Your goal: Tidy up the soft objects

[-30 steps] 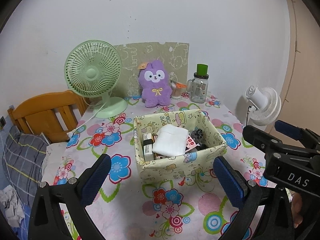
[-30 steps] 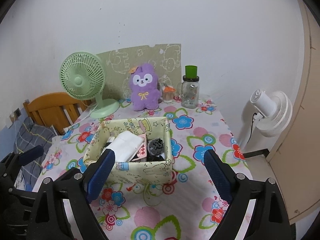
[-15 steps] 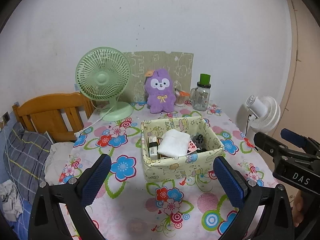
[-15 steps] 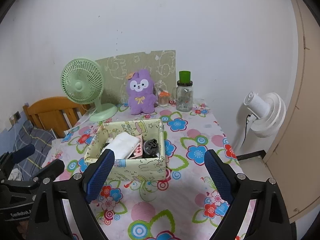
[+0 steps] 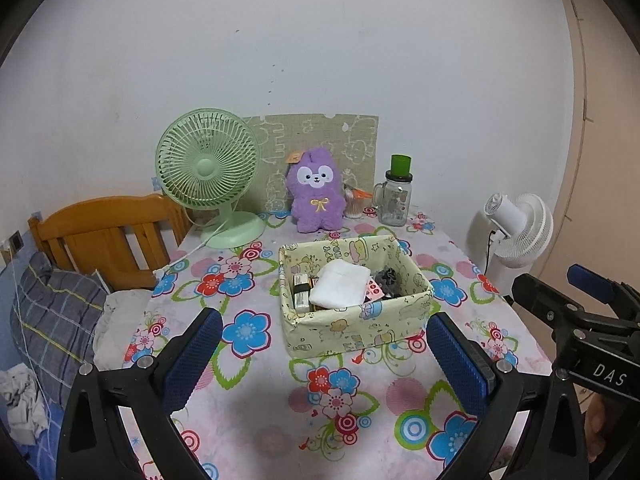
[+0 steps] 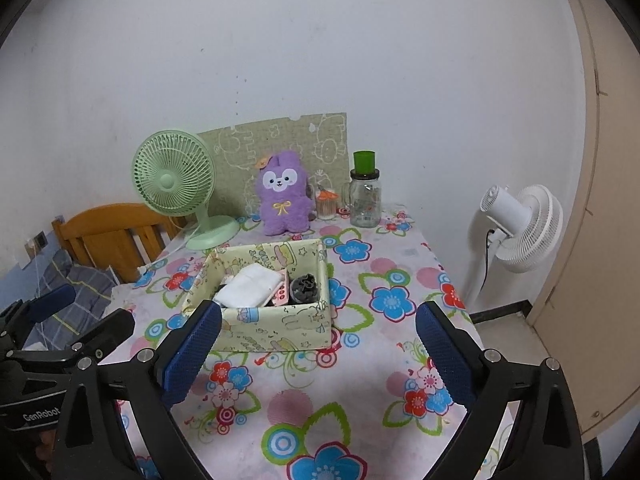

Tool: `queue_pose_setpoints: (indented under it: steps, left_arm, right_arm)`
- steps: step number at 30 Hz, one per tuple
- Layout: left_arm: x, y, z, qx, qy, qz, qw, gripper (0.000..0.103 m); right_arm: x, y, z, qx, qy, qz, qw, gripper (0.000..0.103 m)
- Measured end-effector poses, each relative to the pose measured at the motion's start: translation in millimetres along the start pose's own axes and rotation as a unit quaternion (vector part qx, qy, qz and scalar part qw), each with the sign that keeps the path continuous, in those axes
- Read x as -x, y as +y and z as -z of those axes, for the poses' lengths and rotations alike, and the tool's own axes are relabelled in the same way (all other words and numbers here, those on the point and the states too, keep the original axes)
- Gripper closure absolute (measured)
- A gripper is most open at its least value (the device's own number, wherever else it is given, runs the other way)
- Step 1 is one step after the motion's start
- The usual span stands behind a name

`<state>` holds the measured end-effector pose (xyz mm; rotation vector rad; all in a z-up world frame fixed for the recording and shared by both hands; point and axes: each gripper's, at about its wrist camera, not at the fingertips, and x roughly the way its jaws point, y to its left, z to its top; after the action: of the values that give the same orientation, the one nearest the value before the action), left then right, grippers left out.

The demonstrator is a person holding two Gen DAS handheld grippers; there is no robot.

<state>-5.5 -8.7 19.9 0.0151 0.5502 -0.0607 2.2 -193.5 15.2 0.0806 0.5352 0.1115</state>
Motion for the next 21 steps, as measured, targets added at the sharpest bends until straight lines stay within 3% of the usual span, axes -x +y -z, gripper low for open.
queue_pose_setpoints:
  steps: [21]
  left_arm:
    - [4.8, 0.5, -0.8, 0.008, -0.01, -0.002, 0.9999, 0.0]
  right_arm:
    - [-1.1, 5.2, 0.9, 0.004, 0.002, -0.004, 1.0, 0.004]
